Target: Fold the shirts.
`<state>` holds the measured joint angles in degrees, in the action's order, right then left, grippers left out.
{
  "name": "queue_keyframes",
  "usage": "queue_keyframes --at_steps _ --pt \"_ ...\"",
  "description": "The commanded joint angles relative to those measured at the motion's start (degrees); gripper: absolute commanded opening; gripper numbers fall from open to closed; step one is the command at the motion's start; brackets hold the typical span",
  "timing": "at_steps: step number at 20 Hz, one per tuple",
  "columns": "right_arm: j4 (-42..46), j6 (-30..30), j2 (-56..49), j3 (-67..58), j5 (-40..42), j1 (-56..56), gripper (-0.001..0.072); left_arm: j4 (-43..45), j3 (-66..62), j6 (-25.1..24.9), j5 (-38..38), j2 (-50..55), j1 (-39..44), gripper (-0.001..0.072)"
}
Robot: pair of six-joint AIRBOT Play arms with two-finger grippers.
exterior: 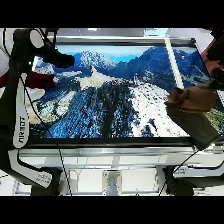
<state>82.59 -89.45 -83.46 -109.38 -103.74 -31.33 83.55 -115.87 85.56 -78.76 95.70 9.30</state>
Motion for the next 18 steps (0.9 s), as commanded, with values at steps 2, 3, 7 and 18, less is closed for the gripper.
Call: queue_keyframes --at_steps 2,3,7,18 --pt "7.4 -1.0 4.2 3.1 -1.4 -8.2 0.0025 -2.8 0.0 0.5 -1.1 0.0 0.0 0.0011" --pt "9.8 -0.4 4.7 6.3 -1.4 -8.4 0.0025 -2.8 -0.1 1.1 -1.6 0.0 0.0 0.0011" --pt "21.9 3.7 6.6 19.1 -1.6 -8.7 0.004 -2.8 0.0 1.3 -4.1 0.0 0.0 0.0011" --pt "-32.3 7.0 6.8 15.9 14.0 -6.6 0.0513 -3.1 0.0 3.7 -4.3 0.0 0.0 0.0011"
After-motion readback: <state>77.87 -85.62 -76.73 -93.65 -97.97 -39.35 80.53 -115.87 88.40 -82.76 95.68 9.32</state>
